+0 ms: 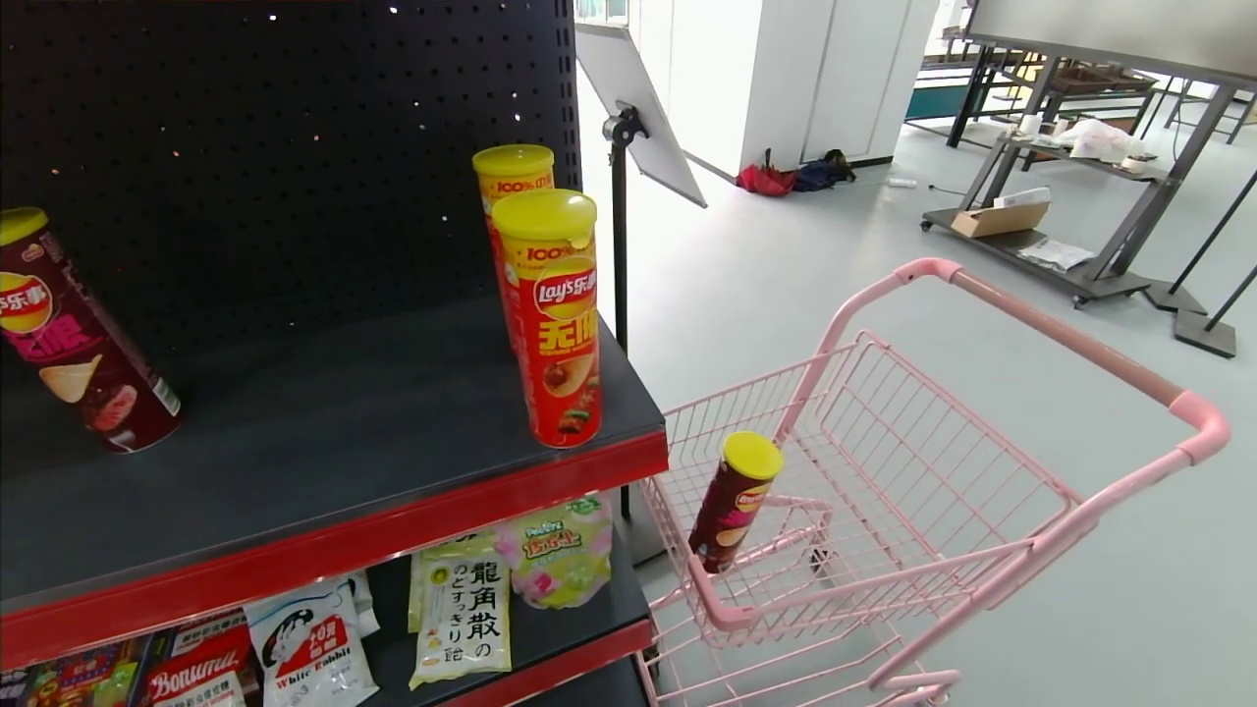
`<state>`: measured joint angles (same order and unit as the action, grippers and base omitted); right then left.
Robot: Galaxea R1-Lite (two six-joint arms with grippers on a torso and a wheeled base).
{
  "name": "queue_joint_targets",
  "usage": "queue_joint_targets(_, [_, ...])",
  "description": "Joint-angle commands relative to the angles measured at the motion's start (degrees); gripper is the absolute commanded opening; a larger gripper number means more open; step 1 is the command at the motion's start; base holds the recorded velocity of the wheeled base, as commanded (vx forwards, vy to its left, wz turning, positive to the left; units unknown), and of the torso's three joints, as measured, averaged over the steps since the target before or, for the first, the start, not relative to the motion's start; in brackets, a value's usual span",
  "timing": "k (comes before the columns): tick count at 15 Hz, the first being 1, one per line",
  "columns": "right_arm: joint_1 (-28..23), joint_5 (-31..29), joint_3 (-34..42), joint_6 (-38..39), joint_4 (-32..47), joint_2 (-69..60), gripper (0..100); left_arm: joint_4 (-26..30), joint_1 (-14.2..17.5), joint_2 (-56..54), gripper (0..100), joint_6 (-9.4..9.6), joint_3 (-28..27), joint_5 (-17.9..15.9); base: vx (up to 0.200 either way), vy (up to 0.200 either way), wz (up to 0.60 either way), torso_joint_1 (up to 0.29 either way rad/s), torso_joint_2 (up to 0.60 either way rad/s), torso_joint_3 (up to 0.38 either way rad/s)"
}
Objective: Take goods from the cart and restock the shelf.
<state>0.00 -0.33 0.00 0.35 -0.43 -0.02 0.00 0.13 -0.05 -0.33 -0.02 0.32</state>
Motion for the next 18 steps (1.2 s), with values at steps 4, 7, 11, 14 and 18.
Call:
queue_joint_targets(4, [0.0,0.0,0.0,-0.1,0.0,0.0,100,0.0,0.0,0.0,100,-0.02,-0.1,0.0,0.0,0.0,0.0,-0.161,0.43,0.272])
queue_joint_targets(7, [0.0,0.0,0.0,-0.4,0.0,0.0,100,0.0,0.0,0.0,100,-0.02,-0.1,0.0,0.0,0.0,0.0,-0.105,0.3,0.191])
queue_joint_targets(11, [0.8,1.1,-4.1,0.6,-1.1,2.4,100,0.0,0.0,0.0,100,-0.02,0.0,0.0,0.0,0.0,0.0,-0.007,0.02,0.014])
queue_joint_targets(14, [4.1,3.1,-29.7,7.8,-1.8,34.1,100,0.0,0.0,0.0,100,-0.02,-0.1,0.0,0.0,0.0,0.0,0.0,0.0,0.0])
queue_joint_targets(18, [13.2,7.4,-22.8,6.3,-23.2,66.5,100,0.0,0.0,0.0,100,-0.02,-0.1,0.0,0.0,0.0,0.0,0.0,0.0,0.0])
